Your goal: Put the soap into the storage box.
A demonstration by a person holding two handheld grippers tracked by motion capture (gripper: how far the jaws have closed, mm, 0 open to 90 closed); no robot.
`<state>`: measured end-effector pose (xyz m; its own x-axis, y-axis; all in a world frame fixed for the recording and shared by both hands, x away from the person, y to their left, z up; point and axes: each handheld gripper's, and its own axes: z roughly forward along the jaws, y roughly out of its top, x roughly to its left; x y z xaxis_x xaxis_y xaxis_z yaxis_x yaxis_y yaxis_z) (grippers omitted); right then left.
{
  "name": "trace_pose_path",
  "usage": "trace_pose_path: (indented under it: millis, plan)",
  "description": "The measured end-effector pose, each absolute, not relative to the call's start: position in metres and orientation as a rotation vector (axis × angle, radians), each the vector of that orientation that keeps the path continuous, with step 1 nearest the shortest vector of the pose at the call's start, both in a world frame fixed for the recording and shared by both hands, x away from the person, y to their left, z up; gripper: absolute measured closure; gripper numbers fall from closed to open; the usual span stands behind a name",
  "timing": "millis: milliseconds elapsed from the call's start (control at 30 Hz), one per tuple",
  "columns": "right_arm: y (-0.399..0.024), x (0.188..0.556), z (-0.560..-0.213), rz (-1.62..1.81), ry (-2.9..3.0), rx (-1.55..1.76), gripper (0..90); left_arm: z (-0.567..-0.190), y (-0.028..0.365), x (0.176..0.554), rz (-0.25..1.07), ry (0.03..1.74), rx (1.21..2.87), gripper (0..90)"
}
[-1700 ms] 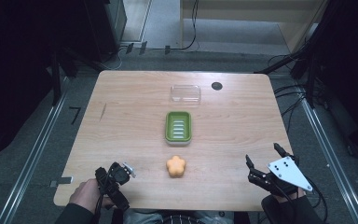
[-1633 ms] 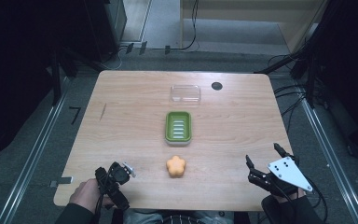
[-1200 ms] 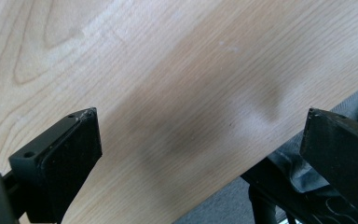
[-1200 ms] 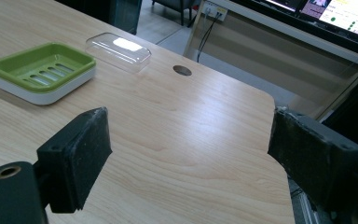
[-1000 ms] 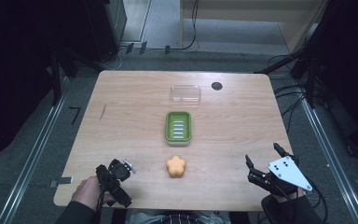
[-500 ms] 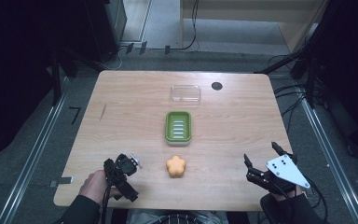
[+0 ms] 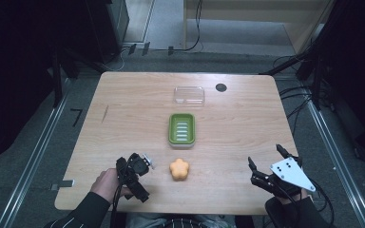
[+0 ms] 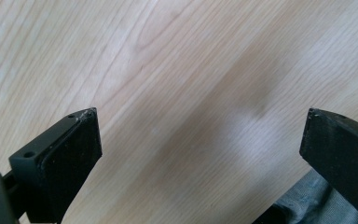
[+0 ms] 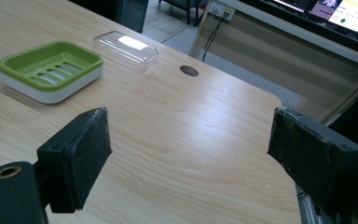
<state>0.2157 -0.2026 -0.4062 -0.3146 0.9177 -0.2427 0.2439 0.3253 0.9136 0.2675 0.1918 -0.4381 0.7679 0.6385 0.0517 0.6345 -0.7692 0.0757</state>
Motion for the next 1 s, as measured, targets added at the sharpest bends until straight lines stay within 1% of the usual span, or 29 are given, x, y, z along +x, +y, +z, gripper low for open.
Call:
trace_pose_path:
  millis: [233, 767, 1000]
  plan:
    - [-0.203, 0.215, -0.406, 1.027, 1.759, 1.047, 13.4, -0.436, 0.176, 0.275, 0.106, 0.983, 2.926, 0.0]
    - [-0.204, 0.214, -0.406, 1.024, 1.755, 1.046, 13.4, -0.436, 0.153, 0.283, 0.101, 0.932, 2.913, 0.0]
    - [-0.204, 0.215, -0.406, 1.029, 1.754, 1.045, 13.3, -0.438, 0.145, 0.288, 0.077, 0.899, 2.907, 0.0]
